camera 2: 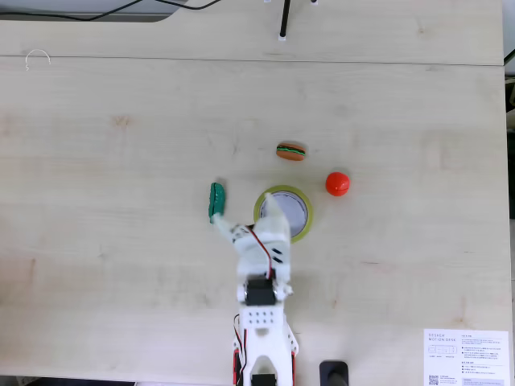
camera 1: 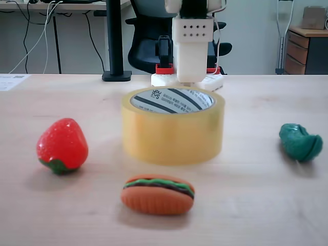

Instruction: Grasp a cucumber and put it in the hole.

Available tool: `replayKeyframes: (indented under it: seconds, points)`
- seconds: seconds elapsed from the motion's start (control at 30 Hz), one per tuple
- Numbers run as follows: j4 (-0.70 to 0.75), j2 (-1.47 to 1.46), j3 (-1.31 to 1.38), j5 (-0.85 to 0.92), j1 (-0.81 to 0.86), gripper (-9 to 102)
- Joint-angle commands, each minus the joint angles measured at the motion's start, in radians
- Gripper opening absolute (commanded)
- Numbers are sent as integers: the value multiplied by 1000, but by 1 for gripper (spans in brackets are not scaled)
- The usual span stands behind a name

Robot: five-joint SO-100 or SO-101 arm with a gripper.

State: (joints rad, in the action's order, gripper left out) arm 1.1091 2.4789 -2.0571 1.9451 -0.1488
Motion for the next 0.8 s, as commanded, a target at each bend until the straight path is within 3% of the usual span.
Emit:
replayKeyframes:
  seconds: [0.0, 0.4, 0.57, 0.77]
  points:
    - [-94, 6, -63, 5, -43, 54]
    - [-187, -143, -143, -35, -176, 57]
    - [-207, -268, -138, -140, -224, 50]
    - [-285, -422, -117, -308, -275, 48]
